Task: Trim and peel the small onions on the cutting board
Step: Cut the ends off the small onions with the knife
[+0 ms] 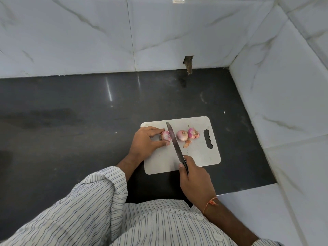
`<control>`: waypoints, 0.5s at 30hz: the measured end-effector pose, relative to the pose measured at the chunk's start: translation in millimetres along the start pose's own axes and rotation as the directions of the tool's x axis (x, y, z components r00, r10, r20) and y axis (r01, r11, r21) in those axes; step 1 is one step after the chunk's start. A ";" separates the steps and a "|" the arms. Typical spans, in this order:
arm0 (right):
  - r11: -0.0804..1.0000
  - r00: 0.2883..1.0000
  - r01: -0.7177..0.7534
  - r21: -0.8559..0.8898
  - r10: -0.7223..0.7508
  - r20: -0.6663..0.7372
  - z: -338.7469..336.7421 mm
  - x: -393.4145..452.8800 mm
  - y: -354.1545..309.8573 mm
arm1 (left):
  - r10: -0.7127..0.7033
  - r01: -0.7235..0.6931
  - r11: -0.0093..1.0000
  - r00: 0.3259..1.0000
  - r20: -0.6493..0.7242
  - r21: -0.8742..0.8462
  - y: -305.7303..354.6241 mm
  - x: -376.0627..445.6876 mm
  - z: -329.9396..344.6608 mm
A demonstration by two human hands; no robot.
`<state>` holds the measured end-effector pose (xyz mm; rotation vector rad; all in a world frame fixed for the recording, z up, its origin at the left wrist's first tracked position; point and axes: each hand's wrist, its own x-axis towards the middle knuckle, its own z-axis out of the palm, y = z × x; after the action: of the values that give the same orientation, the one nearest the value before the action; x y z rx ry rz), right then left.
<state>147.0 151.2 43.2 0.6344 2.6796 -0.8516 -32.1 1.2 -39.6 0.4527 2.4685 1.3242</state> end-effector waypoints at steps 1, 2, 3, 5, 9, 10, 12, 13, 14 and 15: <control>1.000 1.000 -0.007 -0.020 0.007 0.011 -0.8 0.9 0.6 | 0.003 -0.003 1.000 1.000 0.011 0.007 1.1 0.7 0.5; 0.999 1.000 -0.014 -0.036 0.015 0.022 -1.8 1.5 0.9 | 0.003 -0.003 1.000 1.000 0.018 0.014 1.4 1.5 1.5; 0.998 0.999 -0.024 -0.051 0.026 0.032 -2.2 1.8 0.9 | 0.003 -0.004 1.000 1.000 0.022 0.020 1.3 1.9 2.2; 0.997 0.998 -0.031 -0.076 0.035 0.049 -2.3 1.8 0.3 | 0.009 -0.010 0.999 1.000 0.029 0.032 1.0 2.9 2.8; 0.996 0.996 -0.026 -0.090 0.034 0.080 -3.0 5.5 -1.2 | 0.044 -0.047 0.997 0.998 0.039 0.062 0.0 5.3 1.9; 0.996 0.996 -0.022 -0.087 0.030 0.081 -3.9 7.2 -1.8 | 0.051 -0.054 0.996 0.998 0.039 0.072 0.1 5.4 1.8; 0.996 0.996 -0.017 -0.088 0.024 0.081 -6.3 12.7 -4.2 | 0.060 -0.063 0.994 0.998 0.032 0.085 0.6 5.2 2.0; 0.996 0.996 -0.016 -0.085 0.023 0.081 -7.4 16.2 -6.2 | 0.066 -0.068 0.994 0.998 0.026 0.087 1.6 4.5 2.2; 0.997 0.997 -0.014 -0.081 0.021 0.080 -8.0 20.5 -8.6 | 0.069 -0.071 0.994 0.997 0.019 0.088 3.0 3.6 2.3; 0.997 0.997 -0.011 -0.077 0.017 0.075 -8.4 25.2 -11.8 | 0.071 -0.072 0.993 0.997 0.011 0.089 4.2 3.0 3.0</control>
<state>118.5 155.8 46.4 0.5905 2.6224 -0.7503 -33.0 6.9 -38.0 0.5717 2.5352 1.2397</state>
